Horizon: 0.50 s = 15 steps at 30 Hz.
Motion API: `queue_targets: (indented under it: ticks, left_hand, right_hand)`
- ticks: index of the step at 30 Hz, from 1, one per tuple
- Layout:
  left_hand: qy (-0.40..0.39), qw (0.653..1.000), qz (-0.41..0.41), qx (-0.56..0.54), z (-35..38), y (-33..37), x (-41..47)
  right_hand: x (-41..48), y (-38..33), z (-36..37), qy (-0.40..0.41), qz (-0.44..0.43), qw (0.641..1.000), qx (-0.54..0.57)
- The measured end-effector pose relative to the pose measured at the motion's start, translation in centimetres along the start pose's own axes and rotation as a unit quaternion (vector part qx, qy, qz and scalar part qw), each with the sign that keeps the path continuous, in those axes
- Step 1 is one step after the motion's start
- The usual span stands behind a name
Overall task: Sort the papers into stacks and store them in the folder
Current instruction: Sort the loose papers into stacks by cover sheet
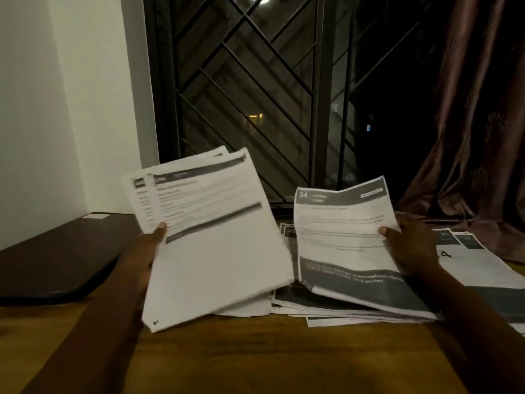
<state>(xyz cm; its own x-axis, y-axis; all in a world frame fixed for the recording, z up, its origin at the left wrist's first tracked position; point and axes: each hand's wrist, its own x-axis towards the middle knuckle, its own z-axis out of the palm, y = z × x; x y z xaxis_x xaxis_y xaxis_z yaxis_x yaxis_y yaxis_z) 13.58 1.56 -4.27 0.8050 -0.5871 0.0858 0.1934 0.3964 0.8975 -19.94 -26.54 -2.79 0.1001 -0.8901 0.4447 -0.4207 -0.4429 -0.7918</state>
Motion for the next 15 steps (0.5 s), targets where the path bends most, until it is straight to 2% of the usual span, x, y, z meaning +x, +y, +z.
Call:
queue_targets:
  ticks: [3,5,7,9,10,11,12,13,14,15]
  left_hand:
    - [-0.013,0.999,0.022,-0.027,-0.8,0.3,-1.4]
    - [-0.028,0.999,0.02,-0.03,-0.6,0.4,-1.6]
    - [-0.028,0.999,0.011,-0.015,0.0,0.4,-1.2]
    - [-0.017,1.0,0.004,0.004,0.5,0.3,-0.6]
    - [-0.017,1.0,0.007,0.013,0.7,0.1,-0.3]
    - [-0.026,0.999,0.007,0.024,0.9,-0.1,-0.1]
    - [-0.027,0.999,0.01,0.041,0.9,-0.3,0.3]
    - [-0.036,0.998,0.016,0.051,1.0,-0.4,0.4]
    - [-0.038,0.997,0.019,0.062,1.0,-0.5,0.4]
    - [-0.044,0.996,0.024,0.074,1.2,-0.5,0.2]
  right_hand:
    - [-1.0,0.4,1.5,-0.089,-0.011,0.996,-0.012]
    - [-1.7,0.3,2.2,-0.147,-0.023,0.984,-0.098]
    - [-1.8,0.1,2.5,-0.14,-0.025,0.972,-0.186]
    - [-2.1,-1.2,2.4,-0.079,-0.077,0.972,-0.208]
    - [-2.5,-2.4,2.3,-0.063,-0.096,0.982,-0.148]
    - [-3.2,-4.0,2.1,-0.087,-0.086,0.991,-0.045]
    - [-4.2,-5.9,2.1,-0.157,-0.052,0.984,0.07]
    - [-5.3,-7.8,2.2,-0.252,-0.012,0.954,0.165]
    - [-6.5,-9.2,2.7,-0.326,0.019,0.922,0.206]
    - [-7.4,-10.2,3.3,-0.374,0.021,0.905,0.201]
